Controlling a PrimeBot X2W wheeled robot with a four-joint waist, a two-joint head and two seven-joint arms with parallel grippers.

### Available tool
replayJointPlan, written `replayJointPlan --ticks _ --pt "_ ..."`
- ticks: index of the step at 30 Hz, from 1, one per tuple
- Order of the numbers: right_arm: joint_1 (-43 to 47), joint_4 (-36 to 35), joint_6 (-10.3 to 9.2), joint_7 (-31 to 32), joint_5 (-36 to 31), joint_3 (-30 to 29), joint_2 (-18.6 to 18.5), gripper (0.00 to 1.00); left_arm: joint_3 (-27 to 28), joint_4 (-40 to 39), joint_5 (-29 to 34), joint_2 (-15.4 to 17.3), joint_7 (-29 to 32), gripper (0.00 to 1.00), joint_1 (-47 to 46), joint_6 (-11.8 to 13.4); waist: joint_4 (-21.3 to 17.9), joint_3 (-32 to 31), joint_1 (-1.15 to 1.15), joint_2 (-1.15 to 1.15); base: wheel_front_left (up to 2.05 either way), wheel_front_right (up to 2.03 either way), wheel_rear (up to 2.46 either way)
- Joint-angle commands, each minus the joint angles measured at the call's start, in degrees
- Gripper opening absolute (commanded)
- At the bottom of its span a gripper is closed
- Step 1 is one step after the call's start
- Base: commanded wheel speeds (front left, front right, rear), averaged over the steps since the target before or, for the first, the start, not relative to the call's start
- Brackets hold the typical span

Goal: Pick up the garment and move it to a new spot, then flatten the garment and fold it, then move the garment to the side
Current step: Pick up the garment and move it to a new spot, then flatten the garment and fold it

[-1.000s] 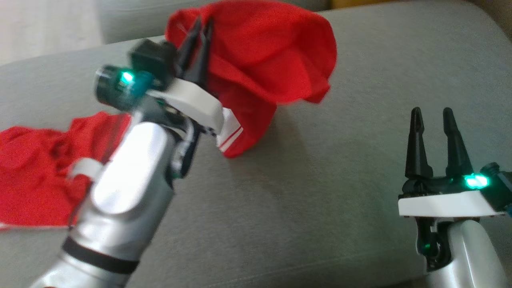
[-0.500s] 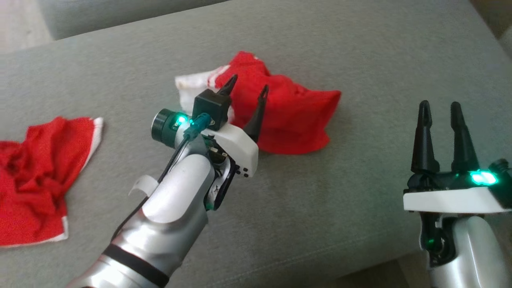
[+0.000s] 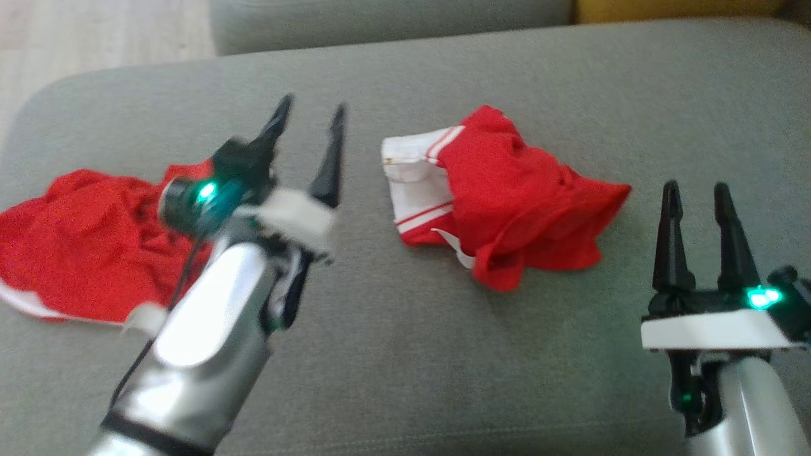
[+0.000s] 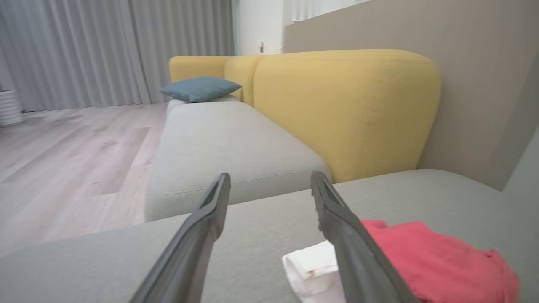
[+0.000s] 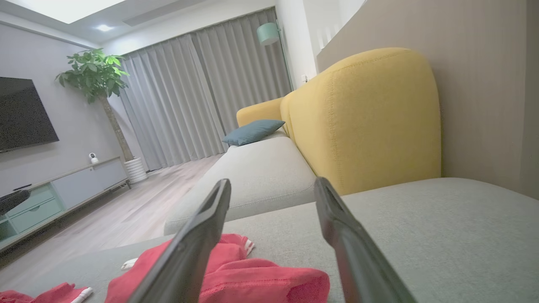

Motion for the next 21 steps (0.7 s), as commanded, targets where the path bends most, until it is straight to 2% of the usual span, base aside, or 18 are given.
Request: replayJointPlan --ticks 1,4,7,13,21 --pt "0.0 -1.4 0.23 -0.4 -0.5 0.9 -0.4 1.0 2.6 -2.8 -0.3 2.1 -0.6 1.0 0.8 0.2 2.5 -2.1 0.0 0.0 0.0 0.0 0.0" --pt "1.0 -0.7 0.23 -0.4 -0.8 0.7 -0.4 1.0 5.3 -7.7 0.3 4.6 -0.7 1.0 6.6 0.9 4.1 -3.1 0.0 0.0 0.0 0.0 0.0" --pt "2.1 -0.2 0.23 -0.4 -1.2 0.4 -0.4 1.0 8.0 -12.2 1.2 5.7 -0.7 1.0 13.3 1.7 5.5 -4.1 0.0 0.0 0.0 0.0 0.0" --pt "3.9 0.8 0.23 -0.4 -1.7 0.5 -0.4 1.0 14.2 -19.5 2.8 3.5 -0.7 1.0 24.8 2.5 6.8 -5.0 0.0 0.0 0.0 0.0 0.0" --pt "3.9 0.9 0.23 -0.4 -2.3 1.9 -0.4 1.0 17.5 -20.8 6.5 0.7 -0.7 1.0 27.5 -0.6 7.0 -4.5 0.0 0.0 0.0 0.0 0.0"
